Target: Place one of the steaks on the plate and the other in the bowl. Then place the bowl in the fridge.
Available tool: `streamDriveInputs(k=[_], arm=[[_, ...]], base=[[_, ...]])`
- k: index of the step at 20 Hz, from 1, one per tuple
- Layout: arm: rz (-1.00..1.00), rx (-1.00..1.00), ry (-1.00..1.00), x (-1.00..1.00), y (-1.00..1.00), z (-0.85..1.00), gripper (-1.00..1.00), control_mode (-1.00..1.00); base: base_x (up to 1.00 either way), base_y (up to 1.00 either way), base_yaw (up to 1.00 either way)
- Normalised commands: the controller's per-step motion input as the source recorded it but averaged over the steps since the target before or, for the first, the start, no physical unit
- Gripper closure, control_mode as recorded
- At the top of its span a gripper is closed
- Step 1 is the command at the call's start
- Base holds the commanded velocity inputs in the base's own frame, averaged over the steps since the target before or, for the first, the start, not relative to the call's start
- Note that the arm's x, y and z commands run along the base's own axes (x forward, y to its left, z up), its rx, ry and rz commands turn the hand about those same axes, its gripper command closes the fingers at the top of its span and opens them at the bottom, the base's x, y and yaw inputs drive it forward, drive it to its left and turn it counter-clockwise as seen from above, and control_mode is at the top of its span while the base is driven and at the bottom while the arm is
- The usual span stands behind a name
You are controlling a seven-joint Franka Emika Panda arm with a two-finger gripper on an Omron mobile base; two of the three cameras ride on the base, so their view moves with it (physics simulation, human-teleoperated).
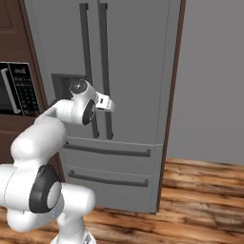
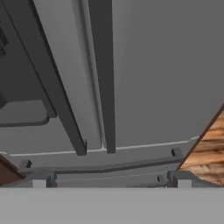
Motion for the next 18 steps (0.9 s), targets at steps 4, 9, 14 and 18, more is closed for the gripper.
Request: streamDriveInputs(k=[4, 9, 14, 18], arm=[[0.00, -0.05, -0.04, 0.50, 0.02, 0.00, -1.00, -1.00], [-0.01, -0.01, 0.00, 0.67, 0.01, 0.08, -1.00, -1.00], [0.00, 0.00, -0.05, 0.47, 0.00, 0.01, -1.00, -1.00], [0.00, 0.00, -0.13, 0.33, 0.00, 0.00, -1.00, -1.00]], base=[[0.00, 0.00, 0.00], [0.00, 0.00, 0.00], [0.00, 0.00, 0.00], [0.00, 0.00, 0.00]])
